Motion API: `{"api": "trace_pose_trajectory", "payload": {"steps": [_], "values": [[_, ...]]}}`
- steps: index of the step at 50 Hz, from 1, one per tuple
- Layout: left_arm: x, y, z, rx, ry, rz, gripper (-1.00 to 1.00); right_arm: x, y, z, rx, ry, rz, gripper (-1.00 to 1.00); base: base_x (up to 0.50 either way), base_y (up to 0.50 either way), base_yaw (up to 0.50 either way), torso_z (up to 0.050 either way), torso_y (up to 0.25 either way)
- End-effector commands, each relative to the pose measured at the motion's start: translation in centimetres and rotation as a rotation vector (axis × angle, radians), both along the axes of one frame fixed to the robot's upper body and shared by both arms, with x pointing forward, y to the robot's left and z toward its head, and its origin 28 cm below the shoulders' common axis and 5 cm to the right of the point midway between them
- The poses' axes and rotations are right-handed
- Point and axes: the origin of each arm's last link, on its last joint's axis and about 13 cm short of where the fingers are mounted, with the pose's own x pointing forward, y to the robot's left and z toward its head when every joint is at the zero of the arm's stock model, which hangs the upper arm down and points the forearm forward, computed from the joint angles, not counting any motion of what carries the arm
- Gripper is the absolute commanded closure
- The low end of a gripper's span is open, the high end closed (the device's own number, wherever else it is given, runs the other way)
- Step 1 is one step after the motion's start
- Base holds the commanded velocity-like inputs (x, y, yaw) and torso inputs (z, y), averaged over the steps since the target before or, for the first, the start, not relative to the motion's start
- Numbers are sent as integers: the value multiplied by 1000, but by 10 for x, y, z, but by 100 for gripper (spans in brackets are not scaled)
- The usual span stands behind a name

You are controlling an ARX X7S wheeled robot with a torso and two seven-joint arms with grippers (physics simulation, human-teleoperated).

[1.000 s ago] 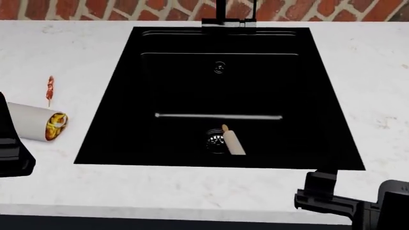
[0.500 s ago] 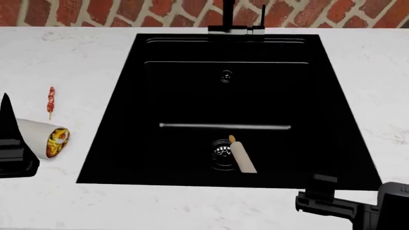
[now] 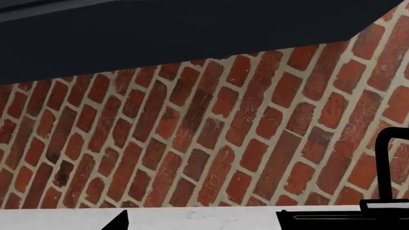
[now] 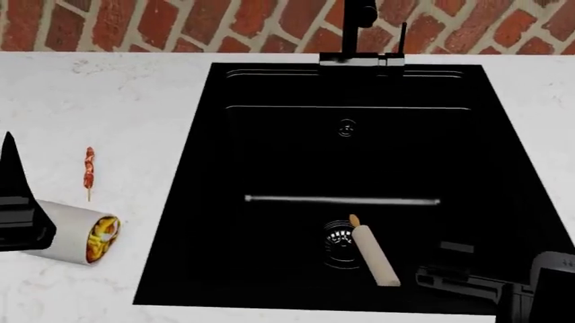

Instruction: Turn the sink spout to the right.

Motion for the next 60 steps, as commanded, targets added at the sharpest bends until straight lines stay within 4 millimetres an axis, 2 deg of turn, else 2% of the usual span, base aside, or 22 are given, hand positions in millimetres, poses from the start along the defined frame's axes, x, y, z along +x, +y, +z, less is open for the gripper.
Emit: {"api": "trace_pose_trajectory", "payload": {"steps": [1,40,60], "values": [[0,-1,-1,1,3,-3,-100,0,-1,-2,1,6,-6,-100,184,0,0,0,0],[1,-3,-4,0,11,-21,-100,0,1,-4,9,12,9,-100,93,-49,0,0,0],[-1,-1,-5,1,14,-14,-100,-2,1,-5,11,18,4,-100,190,0,0,0,1]]}}
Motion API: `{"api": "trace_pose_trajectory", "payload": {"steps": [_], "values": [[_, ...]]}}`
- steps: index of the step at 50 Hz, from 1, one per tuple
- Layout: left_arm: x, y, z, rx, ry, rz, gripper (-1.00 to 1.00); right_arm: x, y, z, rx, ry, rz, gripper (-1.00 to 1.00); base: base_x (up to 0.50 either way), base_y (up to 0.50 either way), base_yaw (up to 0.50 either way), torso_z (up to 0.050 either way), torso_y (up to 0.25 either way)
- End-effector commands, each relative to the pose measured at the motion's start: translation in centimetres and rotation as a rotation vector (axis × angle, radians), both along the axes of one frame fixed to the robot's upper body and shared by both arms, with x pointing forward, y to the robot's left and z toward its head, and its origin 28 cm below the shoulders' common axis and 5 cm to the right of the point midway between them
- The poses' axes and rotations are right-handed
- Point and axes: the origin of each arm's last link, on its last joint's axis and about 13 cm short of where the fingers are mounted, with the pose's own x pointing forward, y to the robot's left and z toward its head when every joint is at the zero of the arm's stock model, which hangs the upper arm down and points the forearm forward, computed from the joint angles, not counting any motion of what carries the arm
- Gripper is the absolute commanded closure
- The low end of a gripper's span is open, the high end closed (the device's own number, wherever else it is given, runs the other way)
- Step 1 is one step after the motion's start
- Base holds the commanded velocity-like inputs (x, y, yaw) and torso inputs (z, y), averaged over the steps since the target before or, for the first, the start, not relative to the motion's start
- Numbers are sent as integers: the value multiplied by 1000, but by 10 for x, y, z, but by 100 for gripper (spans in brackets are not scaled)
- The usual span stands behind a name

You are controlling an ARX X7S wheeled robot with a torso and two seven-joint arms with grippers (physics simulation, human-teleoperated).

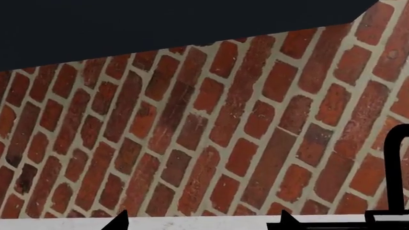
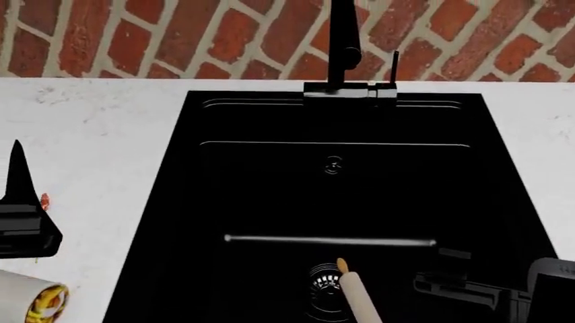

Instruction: Turn the sink spout to the right.

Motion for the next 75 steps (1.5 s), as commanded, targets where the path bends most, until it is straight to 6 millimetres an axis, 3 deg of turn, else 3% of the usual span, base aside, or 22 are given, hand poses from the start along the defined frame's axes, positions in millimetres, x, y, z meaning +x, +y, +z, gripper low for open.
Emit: {"api": "trace_pose_trajectory", "payload": {"steps": [1,12,23,32,75], "values": [[0,1,0,0,-1,0,-100,-1,0,0,-2,4,-1,-100,234,0,0,0,0],[0,-1,-1,1,3,-5,-100,0,0,-5,12,23,-25,-100,152,0,0,0,0],[2,-3,1,0,1,-12,-100,4,0,7,17,8,-30,-100,0,0,0,0,1],[1,-3,-2,-6,6,-4,-100,10,13,24,3,11,36,-100,0,0,0,0,0],[4,-7,1,1,21,-30,-100,48,56,53,-5,28,263,-100,0,0,0,0,0]]}}
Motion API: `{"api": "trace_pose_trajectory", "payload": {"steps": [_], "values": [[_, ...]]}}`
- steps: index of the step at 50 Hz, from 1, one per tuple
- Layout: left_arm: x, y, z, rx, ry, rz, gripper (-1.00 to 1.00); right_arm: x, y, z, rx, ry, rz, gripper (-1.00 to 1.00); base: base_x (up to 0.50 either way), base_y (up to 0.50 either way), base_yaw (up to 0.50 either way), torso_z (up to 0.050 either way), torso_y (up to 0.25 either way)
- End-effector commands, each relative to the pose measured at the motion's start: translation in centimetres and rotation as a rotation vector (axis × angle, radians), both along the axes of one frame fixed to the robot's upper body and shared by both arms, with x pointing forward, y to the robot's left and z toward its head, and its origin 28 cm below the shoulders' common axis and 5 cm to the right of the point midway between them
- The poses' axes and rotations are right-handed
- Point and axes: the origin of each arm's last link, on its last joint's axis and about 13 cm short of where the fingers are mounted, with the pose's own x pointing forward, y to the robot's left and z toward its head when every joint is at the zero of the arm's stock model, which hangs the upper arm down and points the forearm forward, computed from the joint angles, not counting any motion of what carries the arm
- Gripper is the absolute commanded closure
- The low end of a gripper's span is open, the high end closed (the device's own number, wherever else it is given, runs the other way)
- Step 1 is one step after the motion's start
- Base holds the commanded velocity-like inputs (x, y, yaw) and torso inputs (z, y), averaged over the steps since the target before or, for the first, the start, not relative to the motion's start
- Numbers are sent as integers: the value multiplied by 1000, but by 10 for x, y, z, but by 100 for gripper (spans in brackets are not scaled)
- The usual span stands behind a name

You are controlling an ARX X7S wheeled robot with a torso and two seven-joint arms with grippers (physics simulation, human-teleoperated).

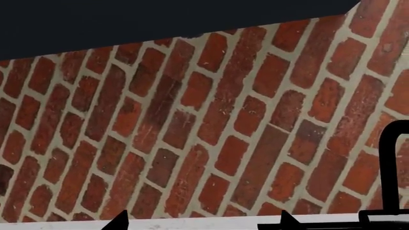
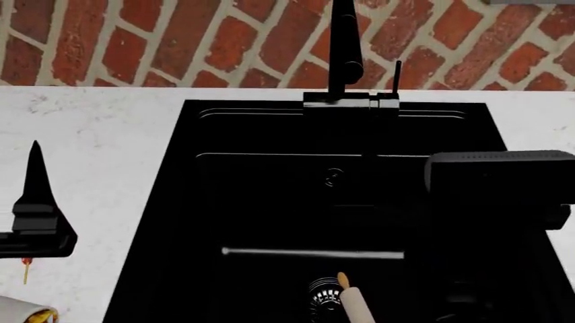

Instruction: Turn the sink spout to the right.

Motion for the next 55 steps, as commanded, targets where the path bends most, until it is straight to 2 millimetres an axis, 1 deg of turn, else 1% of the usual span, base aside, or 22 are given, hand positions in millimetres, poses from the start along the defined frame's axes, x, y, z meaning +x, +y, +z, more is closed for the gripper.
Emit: {"api": "trace_pose_trajectory", "payload": {"steps": [1,18,20,21,22,26,31,38,49,55], "values": [[1,-1,1,2,0,0,-100,7,11,7,-11,-4,40,-100,0,0,0,0,0],[2,-1,1,-1,1,-3,-100,6,12,8,-8,2,46,-100,0,0,0,0,0],[2,-2,1,16,-2,-15,-100,13,13,12,-5,-5,44,-100,0,0,0,0,0],[2,-2,1,14,1,-14,-100,16,15,19,-7,-10,43,-100,0,0,0,0,0],[3,-2,1,13,4,-15,-100,18,15,20,-7,-13,46,-100,0,0,0,0,0],[3,-2,0,8,8,-28,-100,27,20,21,-31,-6,60,-100,0,0,0,0,0],[3,-2,0,5,9,-30,-100,33,19,24,-19,-15,52,-100,0,0,0,0,0],[4,-2,0,2,18,-19,-100,38,21,22,-17,-16,56,-100,0,0,0,0,0],[3,-2,-1,-3,13,-10,-100,51,25,10,18,0,70,-100,0,0,0,0,0],[3,-1,0,-6,13,-9,-100,59,29,11,28,-3,77,-100,0,0,0,0,0]]}}
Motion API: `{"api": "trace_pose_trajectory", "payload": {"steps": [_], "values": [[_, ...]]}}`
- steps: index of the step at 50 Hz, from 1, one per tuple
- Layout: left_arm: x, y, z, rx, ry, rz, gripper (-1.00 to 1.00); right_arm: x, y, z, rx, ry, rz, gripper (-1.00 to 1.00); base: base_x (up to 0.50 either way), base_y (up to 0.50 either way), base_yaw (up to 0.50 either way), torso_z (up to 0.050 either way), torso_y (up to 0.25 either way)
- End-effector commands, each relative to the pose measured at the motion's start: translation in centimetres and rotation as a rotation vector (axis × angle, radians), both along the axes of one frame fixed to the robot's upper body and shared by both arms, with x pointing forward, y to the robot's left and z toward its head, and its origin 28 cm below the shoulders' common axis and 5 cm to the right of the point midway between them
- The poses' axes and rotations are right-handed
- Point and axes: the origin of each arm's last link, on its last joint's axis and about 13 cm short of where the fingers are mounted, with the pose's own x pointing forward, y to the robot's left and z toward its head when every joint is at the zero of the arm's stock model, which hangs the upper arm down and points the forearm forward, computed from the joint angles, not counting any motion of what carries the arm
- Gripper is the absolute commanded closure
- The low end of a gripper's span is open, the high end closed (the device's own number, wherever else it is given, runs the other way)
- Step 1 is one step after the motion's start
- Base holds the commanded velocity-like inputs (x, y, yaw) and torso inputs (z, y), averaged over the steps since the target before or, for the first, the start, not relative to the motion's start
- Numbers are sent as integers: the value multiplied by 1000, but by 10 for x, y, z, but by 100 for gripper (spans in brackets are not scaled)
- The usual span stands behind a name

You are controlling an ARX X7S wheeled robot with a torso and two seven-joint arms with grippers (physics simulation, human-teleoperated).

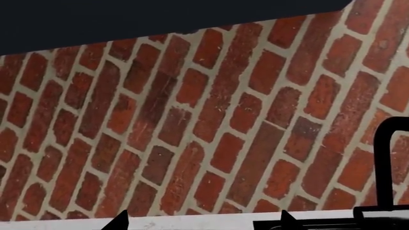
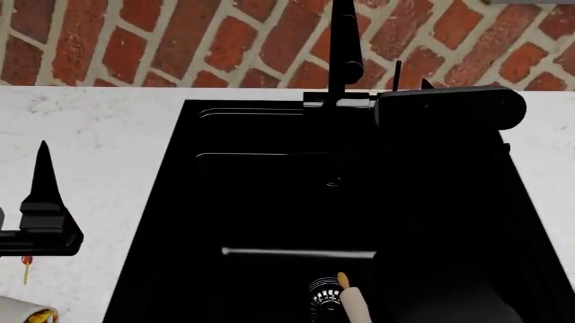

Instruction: Turn the sink spout to the right.

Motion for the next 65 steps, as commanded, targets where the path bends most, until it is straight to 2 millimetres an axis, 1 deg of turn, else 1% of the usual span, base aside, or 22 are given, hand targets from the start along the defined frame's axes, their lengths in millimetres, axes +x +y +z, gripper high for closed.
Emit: {"api": "trace_pose_trajectory", "payload": {"steps": [1,13,23,38,49,54,65], "values": [[0,0,0,-5,2,4,-100,14,5,-4,17,2,12,-100,0,0,0,0,0],[-1,1,0,-14,-3,5,-100,26,14,6,18,-14,33,-100,0,0,0,0,0],[-1,1,0,-19,-4,3,-100,36,18,4,21,-11,50,-100,0,0,0,0,0],[0,1,0,-26,-6,2,-100,47,19,-6,22,12,44,-100,0,0,0,0,0],[0,1,0,-25,-4,2,-100,53,19,-7,25,15,42,-100,0,0,0,0,0],[0,1,0,-25,-5,2,-100,54,20,-4,29,8,41,-100,0,0,0,0,0],[-1,1,0,-28,-8,2,-100,62,17,-7,24,18,27,-100,0,0,0,0,0]]}}
